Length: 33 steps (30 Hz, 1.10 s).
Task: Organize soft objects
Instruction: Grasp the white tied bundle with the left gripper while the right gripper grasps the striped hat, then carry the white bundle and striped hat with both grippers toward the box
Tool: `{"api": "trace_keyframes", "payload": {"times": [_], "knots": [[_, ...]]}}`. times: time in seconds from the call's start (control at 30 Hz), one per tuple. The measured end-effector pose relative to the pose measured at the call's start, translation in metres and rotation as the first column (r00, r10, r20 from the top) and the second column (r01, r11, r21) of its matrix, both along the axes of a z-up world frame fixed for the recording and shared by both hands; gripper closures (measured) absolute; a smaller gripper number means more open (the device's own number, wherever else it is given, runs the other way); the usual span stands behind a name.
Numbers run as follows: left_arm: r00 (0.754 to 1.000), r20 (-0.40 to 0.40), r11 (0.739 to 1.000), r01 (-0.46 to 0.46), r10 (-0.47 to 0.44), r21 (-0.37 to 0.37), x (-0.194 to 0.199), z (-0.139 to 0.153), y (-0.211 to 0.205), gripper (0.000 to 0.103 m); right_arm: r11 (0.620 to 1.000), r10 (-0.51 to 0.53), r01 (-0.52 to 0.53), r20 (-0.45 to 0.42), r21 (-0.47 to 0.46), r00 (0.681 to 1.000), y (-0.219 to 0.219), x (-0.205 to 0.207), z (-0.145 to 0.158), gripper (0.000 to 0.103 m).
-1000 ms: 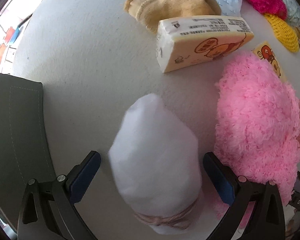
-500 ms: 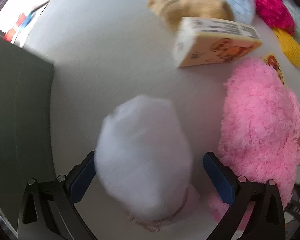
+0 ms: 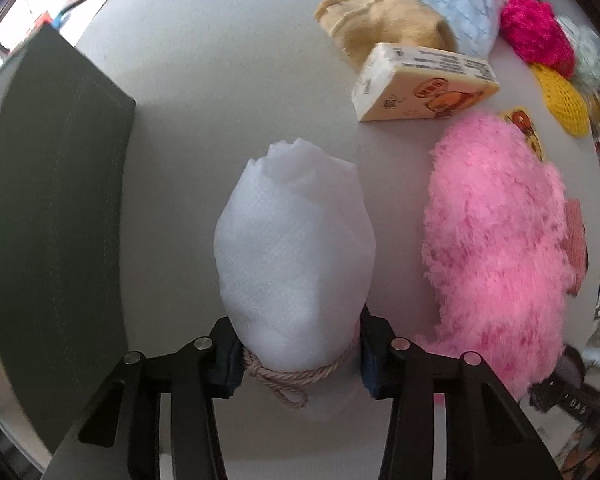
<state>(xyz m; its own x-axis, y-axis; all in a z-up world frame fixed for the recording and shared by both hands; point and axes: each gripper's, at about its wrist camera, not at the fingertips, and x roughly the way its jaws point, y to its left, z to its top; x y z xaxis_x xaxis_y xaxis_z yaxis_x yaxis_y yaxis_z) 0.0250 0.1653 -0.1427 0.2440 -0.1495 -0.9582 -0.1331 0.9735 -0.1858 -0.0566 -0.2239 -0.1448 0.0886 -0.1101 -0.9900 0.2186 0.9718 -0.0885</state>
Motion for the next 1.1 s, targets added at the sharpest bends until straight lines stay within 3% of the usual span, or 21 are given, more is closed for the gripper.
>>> {"api": "trace_keyframes", "payload": {"times": [0.23,0.43,0.63,0.77,0.97,1.1], "knots": [[0.995,0.062,0.997,0.074,-0.073,-0.010,-0.024,0.037,-0.015,0.057,1.000,0.017,-0.017,-0.008,0.021,1.000,0.006,-0.010,0.008,0.056],[0.981,0.132,0.989,0.147,-0.145,-0.008,-0.074,0.069,-0.039,0.057,0.998,0.036,-0.036,0.008,0.042,0.999,0.015,-0.027,0.025,0.055],[0.968,0.183,0.984,0.177,-0.170,-0.028,-0.073,0.085,-0.034,0.057,0.997,0.069,-0.071,0.049,0.036,0.996,0.034,-0.020,0.050,0.055],[0.964,0.220,0.986,0.161,-0.151,-0.031,-0.052,0.085,-0.046,0.057,0.994,0.110,-0.112,0.088,0.017,0.990,0.059,-0.015,0.074,0.055],[0.952,0.288,0.993,0.112,-0.100,-0.028,-0.073,0.105,-0.018,0.057,0.981,0.194,-0.194,0.140,-0.010,0.971,0.098,-0.011,0.100,0.055],[0.947,0.318,0.997,0.061,-0.045,-0.041,-0.083,0.113,0.002,0.057,0.966,0.257,-0.255,0.171,-0.033,0.951,0.119,-0.037,0.105,0.055]]}}
